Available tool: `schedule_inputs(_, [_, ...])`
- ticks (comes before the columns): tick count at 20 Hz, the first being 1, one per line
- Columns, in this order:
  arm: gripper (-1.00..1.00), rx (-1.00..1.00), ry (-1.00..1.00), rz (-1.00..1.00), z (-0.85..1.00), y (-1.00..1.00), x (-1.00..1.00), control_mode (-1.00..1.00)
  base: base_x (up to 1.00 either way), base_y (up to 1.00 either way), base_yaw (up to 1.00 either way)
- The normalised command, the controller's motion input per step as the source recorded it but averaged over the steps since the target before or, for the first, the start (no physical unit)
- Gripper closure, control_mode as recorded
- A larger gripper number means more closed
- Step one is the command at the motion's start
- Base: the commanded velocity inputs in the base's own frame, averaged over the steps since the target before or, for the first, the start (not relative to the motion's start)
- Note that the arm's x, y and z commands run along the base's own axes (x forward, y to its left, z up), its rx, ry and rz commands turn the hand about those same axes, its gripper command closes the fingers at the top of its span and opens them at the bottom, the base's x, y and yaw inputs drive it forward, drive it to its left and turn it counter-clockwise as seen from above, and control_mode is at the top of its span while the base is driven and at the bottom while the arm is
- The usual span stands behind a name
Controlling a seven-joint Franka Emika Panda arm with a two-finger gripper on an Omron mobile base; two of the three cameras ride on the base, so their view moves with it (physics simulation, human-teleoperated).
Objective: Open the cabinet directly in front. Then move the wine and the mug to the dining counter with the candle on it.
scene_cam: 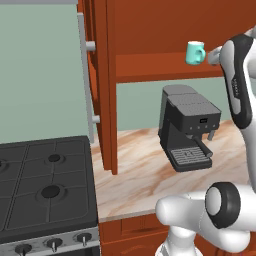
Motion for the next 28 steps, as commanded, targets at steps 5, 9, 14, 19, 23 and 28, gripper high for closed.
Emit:
schedule_inputs(5, [-1.0, 0.0, 0.0, 0.0, 0.0, 0.0, 0.34, -1.0, 0.0, 0.0, 0.0])
schedule_inputs(9, [-1.0, 0.0, 0.0, 0.01, 0.0, 0.0, 0.29, -1.0, 0.0, 0.0, 0.0])
schedule_inputs(14, [-1.0, 0.0, 0.0, 0.01, 0.0, 0.0, 0.3, -1.0, 0.0, 0.0, 0.0])
schedule_inputs(19, [-1.0, 0.0, 0.0, 0.01, 0.0, 0.0, 0.3, -1.0, 0.0, 0.0, 0.0])
schedule_inputs(23, [-1.0, 0.0, 0.0, 0.01, 0.0, -0.05, 0.27, -1.0, 0.0, 0.0, 0.0])
schedule_inputs(28, [-1.0, 0.0, 0.0, 0.02, 0.0, -0.11, 0.22, -1.0, 0.0, 0.0, 0.0])
